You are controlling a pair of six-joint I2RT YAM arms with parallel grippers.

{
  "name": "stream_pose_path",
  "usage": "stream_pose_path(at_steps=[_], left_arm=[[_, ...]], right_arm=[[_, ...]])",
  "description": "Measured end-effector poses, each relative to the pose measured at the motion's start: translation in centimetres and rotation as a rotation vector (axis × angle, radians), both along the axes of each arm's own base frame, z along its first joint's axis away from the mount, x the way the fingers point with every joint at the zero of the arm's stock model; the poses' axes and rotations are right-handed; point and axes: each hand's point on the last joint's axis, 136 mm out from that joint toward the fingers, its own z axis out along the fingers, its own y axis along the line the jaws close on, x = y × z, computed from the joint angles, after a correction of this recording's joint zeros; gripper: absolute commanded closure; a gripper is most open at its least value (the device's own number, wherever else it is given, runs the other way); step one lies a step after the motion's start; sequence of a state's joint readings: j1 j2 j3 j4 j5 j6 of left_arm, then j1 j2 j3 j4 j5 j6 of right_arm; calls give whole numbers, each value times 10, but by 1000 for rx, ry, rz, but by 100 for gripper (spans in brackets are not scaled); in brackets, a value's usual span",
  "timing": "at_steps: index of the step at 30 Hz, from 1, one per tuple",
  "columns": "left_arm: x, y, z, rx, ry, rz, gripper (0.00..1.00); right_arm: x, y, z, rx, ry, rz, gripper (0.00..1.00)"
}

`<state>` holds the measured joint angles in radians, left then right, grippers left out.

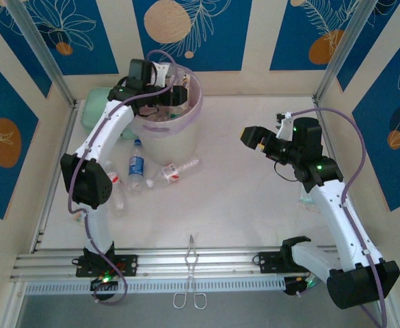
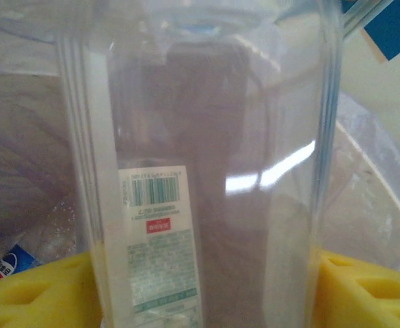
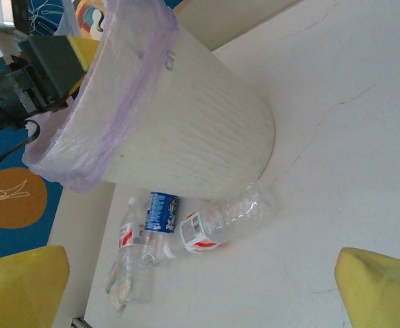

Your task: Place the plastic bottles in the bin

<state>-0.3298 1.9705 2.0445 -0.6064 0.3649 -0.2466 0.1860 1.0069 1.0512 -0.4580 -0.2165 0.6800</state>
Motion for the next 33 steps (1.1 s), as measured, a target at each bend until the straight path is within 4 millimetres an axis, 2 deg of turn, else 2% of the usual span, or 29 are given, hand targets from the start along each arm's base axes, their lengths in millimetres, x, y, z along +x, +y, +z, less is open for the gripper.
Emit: stream_pose_path(at_steps=[5, 7, 10, 14, 18, 24, 31, 33], left_arm=[[3, 8, 33, -6, -68, 6, 20], [6, 13, 44, -14, -95, 16, 25], [8, 18, 48, -22, -102, 28, 37], [10, 16, 44, -30, -90, 23, 56], [12, 10, 39, -34, -94, 7, 64], [7, 6, 3, -27, -64, 8, 66], [-1, 7, 4, -77, -95, 35, 66], [-1, 7, 6, -75, -96, 34, 62]], right_arm=[[2, 0, -5, -4, 16, -1, 0], [3, 0, -7, -7, 22, -2, 0], [3, 0, -7, -7, 25, -2, 0], [3, 1, -7, -7, 25, 0, 0], [3, 2, -9, -9, 30, 2, 0], [6, 3, -15, -24, 44, -7, 1], [8, 17, -39, -91, 126, 21, 1], [7, 19, -40, -105, 129, 26, 1]])
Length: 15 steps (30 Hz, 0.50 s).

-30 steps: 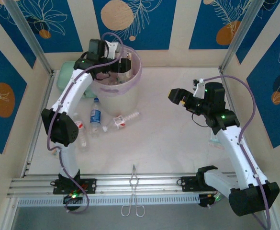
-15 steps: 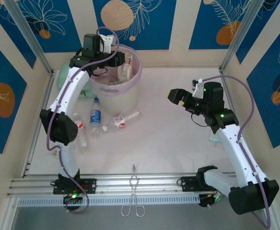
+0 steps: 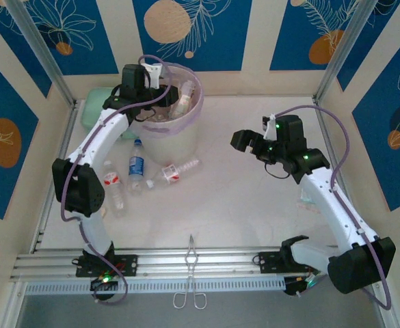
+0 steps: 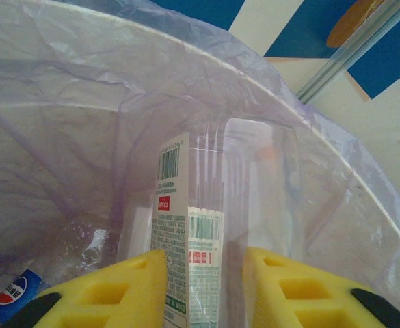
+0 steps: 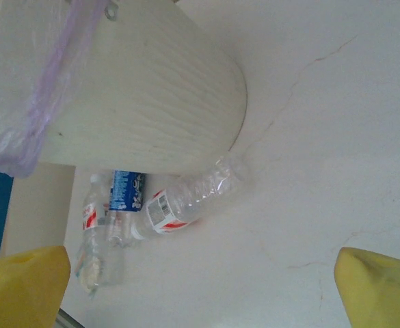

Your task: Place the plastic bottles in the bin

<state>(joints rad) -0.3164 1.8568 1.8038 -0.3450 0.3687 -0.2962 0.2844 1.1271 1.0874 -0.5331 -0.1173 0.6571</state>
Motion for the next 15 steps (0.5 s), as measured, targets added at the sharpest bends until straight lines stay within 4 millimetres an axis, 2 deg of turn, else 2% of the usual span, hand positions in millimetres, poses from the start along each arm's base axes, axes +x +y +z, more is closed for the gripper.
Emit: stream_pose_path(at_steps=[3, 7, 12, 15], left_arm=[[-2, 1, 5, 26, 1, -8, 45], [-8, 2, 15, 69, 13, -33, 28], [-16, 4, 55, 108, -67, -66, 11], [-27, 9, 70, 139, -102, -81, 3]], right_arm=[[0, 0, 0, -7, -3, -1, 1], [0, 0, 0, -8, -3, -2, 1], [0, -1, -1, -14, 1, -8, 1], [0, -2, -3, -18, 6, -11, 1]])
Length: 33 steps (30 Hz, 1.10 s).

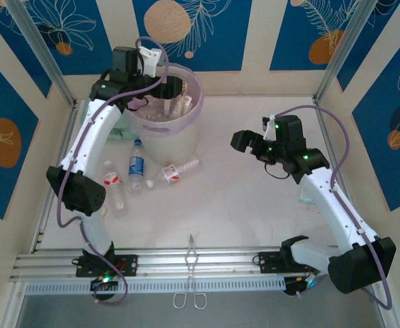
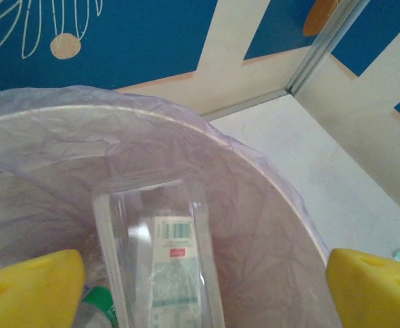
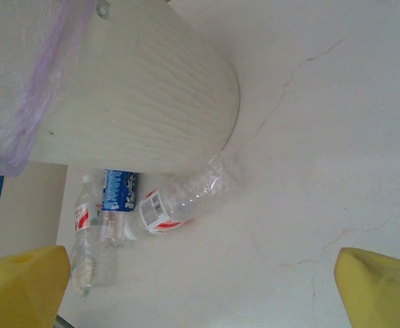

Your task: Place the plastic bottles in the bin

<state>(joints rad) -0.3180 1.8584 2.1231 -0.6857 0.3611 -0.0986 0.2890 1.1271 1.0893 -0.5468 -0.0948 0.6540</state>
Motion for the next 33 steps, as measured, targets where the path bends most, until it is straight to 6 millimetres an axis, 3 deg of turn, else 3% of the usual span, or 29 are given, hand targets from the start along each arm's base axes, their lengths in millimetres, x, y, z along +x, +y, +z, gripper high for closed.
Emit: stream_pose_path(at_steps=[5, 9, 14, 19, 23, 28, 33], left_arm=[[-34, 17, 15, 86, -22, -14, 0], [-81, 37, 16, 158, -28, -25, 0], [-145, 74, -14, 238, 36, 39, 0], [-183, 112, -59, 238, 177, 195, 0], [-193, 136, -114, 235, 341, 317, 7], [-190, 164, -191, 179, 536, 468, 18], [-151, 159, -236, 107, 609, 510, 32]], right_arm=[[-1, -2, -2, -10, 11, -9, 1], [0, -9, -4, -18, 19, -31, 1], [4, -19, -2, -16, 13, -64, 1], [8, -22, 1, -3, 12, -93, 1], [10, -24, 3, 11, 11, -112, 1], [12, -28, 4, 18, 12, -131, 1], [13, -34, 4, 19, 15, -149, 1]])
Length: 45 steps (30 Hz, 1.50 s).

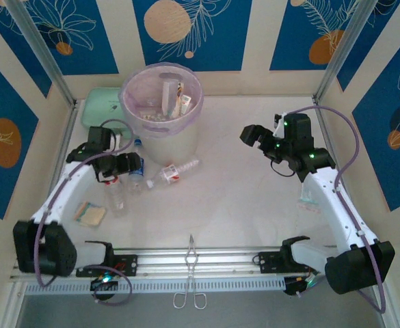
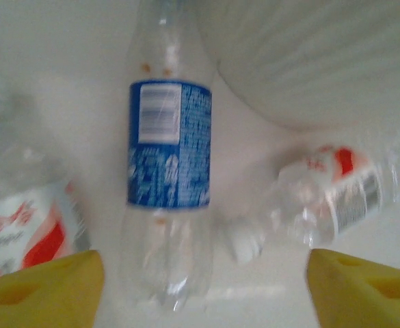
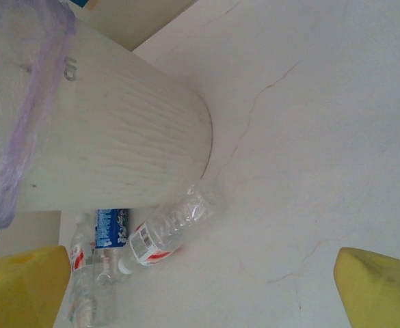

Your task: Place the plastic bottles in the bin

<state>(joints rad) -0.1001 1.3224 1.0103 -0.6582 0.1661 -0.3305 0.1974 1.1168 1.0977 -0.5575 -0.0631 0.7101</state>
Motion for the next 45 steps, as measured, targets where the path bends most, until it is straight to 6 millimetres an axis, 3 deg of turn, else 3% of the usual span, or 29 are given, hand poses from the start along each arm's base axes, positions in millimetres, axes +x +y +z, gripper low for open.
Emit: stream_pose_path(at_steps=[5, 11, 15, 21, 28, 31, 33, 39, 45], left_arm=[[30, -6, -38, -26, 41, 19, 32], [37, -5, -64, -15, 85, 28, 31], [38, -6, -77, -24, 94, 43, 40], [42, -8, -81, -46, 89, 59, 55], [39, -6, -71, -42, 78, 62, 58], [37, -3, -48, -24, 41, 64, 58], [40, 1, -21, -5, -16, 66, 59], [43, 26, 75, 86, -229, 115, 59], [48, 46, 192, 178, -473, 156, 64]], right_arm=[[-9, -13, 12, 7, -31, -32, 1], [-18, -34, 14, 44, -42, -99, 1], [-17, -36, 7, 65, -13, -109, 1], [-18, -34, 6, 76, -5, -99, 1], [-17, -37, 6, 82, -1, -113, 1], [-17, -38, 6, 83, -1, -115, 1], [-17, -38, 6, 83, -1, -115, 1], [-17, -37, 6, 86, 0, -112, 1], [-17, -38, 6, 88, 0, -112, 1]])
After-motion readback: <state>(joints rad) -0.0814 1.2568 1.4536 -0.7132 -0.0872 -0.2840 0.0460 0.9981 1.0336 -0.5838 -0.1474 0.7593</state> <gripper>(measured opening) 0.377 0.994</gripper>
